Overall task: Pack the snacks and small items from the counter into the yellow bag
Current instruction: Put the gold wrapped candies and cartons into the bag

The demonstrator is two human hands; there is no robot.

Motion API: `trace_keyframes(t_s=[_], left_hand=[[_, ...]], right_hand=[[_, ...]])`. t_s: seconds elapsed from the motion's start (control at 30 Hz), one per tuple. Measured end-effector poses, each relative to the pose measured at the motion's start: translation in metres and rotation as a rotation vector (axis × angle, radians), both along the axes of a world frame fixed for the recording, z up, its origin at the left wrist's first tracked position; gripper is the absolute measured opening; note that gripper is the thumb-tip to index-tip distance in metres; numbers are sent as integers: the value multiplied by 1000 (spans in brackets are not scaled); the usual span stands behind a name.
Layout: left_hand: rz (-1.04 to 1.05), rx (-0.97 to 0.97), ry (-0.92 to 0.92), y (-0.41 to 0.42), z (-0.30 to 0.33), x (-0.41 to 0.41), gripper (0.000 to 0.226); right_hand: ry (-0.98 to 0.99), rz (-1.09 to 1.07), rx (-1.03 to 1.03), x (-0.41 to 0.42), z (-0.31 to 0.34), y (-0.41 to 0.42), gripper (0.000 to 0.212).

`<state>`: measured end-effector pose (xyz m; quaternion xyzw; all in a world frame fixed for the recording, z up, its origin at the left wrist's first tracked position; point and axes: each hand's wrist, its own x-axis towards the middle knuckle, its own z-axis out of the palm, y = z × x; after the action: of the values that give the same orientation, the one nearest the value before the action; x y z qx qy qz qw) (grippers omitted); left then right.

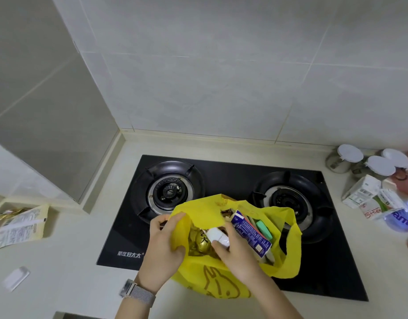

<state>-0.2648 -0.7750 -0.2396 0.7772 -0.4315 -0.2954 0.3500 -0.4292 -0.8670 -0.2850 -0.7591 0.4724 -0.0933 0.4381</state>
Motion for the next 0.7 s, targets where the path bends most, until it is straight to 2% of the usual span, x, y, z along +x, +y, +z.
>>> trace_keyframes(t_s=[0.1, 0.2, 0.3, 0.4, 0.5, 0.6, 0.7], left_hand=[[-49, 13, -11, 2, 3, -1, 79], [-45, 29, -16, 3, 3, -1, 82], [-44, 40, -1, 0, 1, 0, 85], [-31, 79, 35, -7, 1, -3, 91], [-5, 111, -4, -15, -1, -5, 94], [129, 144, 77, -22, -2, 0, 83], [224, 156, 97, -25, -3, 4, 84]], right_hand=[[52, 69, -49, 6, -3, 7, 41], [123, 133, -23, 1, -4, 12, 66], [203, 201, 84, -10, -1, 15, 91], [295, 278, 187, -24, 4, 16, 103], [305, 304, 231, -39, 10, 10, 89], [344, 352, 264, -53, 20, 2, 59], [427, 393, 293, -67, 19, -4, 45]])
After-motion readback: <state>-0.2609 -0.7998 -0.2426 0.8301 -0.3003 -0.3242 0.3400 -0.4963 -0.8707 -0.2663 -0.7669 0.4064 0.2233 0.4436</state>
